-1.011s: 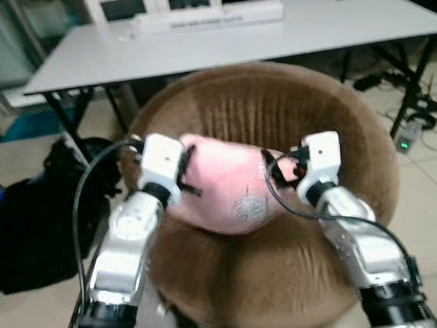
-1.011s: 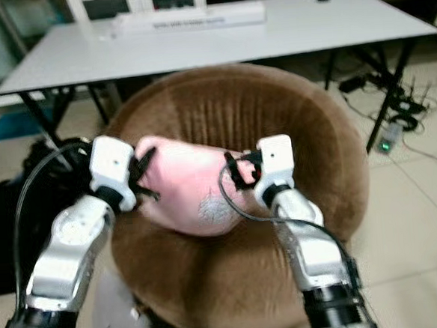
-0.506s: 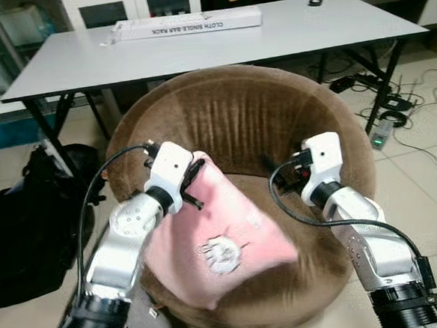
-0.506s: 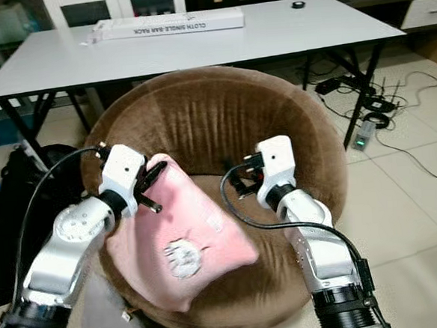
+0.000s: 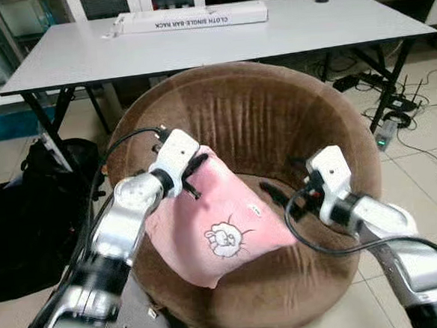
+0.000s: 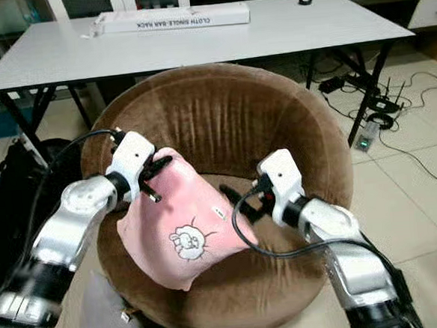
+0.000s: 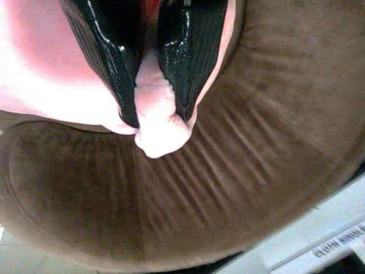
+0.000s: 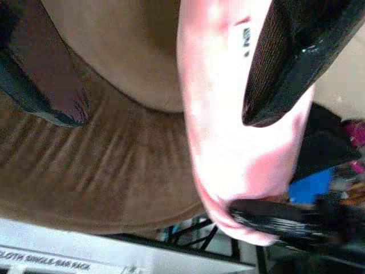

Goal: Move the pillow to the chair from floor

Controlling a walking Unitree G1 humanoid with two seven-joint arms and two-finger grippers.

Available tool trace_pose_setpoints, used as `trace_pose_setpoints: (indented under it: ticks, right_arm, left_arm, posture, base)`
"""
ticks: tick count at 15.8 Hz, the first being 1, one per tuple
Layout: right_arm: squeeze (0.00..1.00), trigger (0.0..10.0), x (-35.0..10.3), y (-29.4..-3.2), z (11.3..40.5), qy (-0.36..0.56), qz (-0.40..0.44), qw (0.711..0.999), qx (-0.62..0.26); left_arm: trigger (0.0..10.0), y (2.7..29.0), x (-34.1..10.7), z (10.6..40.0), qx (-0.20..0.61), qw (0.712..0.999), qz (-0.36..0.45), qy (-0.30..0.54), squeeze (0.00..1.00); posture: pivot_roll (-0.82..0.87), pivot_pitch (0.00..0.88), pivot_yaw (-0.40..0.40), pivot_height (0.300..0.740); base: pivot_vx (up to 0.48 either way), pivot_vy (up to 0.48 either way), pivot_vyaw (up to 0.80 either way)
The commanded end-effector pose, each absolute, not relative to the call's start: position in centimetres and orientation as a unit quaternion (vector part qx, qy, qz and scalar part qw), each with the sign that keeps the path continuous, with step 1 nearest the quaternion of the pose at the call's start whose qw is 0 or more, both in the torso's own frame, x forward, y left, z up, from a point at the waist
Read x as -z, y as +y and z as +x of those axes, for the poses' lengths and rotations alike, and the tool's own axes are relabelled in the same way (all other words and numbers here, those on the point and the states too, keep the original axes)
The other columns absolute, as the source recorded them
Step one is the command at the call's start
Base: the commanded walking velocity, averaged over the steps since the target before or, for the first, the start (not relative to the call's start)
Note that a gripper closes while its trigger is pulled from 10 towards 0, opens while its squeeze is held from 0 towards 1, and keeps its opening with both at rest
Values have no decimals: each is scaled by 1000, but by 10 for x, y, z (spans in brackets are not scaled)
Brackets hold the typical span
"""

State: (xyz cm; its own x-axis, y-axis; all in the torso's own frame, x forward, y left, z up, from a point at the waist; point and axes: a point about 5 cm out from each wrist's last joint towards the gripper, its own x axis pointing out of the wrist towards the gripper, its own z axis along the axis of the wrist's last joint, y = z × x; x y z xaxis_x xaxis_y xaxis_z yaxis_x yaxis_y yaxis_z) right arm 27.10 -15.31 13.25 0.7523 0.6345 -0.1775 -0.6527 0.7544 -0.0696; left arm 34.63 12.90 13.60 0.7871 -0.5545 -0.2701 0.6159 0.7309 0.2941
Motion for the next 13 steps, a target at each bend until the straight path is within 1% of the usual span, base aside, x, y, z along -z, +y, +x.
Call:
trace_pose_setpoints:
  ticks: [1, 2, 4, 5, 8, 9, 10, 13]
  right_arm:
    - [0, 10000, -133, -151, 263, 80, -68, 925, -365]
    - [0, 10000, -133, -150, 260, 83, -72, 922, -370]
    - [0, 10000, -133, -149, 246, 93, -75, 915, -384]
    - [0, 10000, -134, -146, 238, 99, -78, 911, -392]
    - [0, 10000, -135, -136, 229, 101, -75, 909, -397]
    - [0, 10000, -136, -133, 226, 101, -72, 910, -396]
    - [0, 10000, -137, -129, 225, 102, -68, 912, -392]
    - [0, 10000, -138, -127, 225, 104, -68, 913, -389]
  left_arm:
    - [10000, 138, -129, 353, 311, 926, 191, 96, 0]
    - [10000, 143, -125, 356, 300, 928, 196, 103, 0]
    - [10000, 157, -121, 367, 247, 941, 202, 109, 0]
    - [10000, 167, -123, 374, 210, 951, 200, 111, 0]
    - [10000, 186, -136, 386, 136, 963, 210, 103, 0]
    - [10000, 197, -143, 390, 100, 965, 220, 103, 945]
    - [10000, 211, -145, 391, 65, 962, 238, 119, 1000]
    - [10000, 229, -145, 389, 22, 957, 256, 134, 1000]
  posture:
    - [-42, 0, 31, 740]
    - [-47, 0, 31, 740]
    - [-97, 0, 37, 740]
    - [-112, 0, 39, 740]
    - [-156, 4, 46, 740]
    - [-162, 8, 46, 740]
    - [-170, 12, 47, 740]
    - [-173, 13, 42, 740]
  base:
    - [0, 0, 0]
    - [0, 0, 0]
    - [0, 0, 0]
    - [0, 0, 0]
    - [0, 0, 0]
    - [0, 0, 0]
    - [0, 0, 0]
    - [0, 0, 0]
